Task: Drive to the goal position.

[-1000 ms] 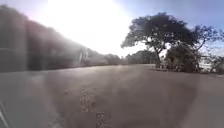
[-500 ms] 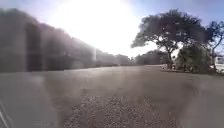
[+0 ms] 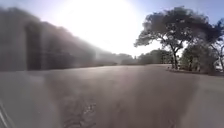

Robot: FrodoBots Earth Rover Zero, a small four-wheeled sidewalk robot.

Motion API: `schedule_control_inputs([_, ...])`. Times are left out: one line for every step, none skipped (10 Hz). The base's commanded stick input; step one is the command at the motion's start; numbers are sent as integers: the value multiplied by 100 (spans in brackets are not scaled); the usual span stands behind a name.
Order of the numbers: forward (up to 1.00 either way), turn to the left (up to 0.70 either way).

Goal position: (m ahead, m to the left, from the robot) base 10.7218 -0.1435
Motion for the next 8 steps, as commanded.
schedule_control_inputs([100, 0])
schedule_control_inputs([100, 0])
schedule_control_inputs([100, 0])
schedule_control_inputs([100, 0])
schedule_control_inputs([100, 0])
schedule_control_inputs([100, 0])
schedule_control_inputs([100, 0])
schedule_control_inputs([100, 0])
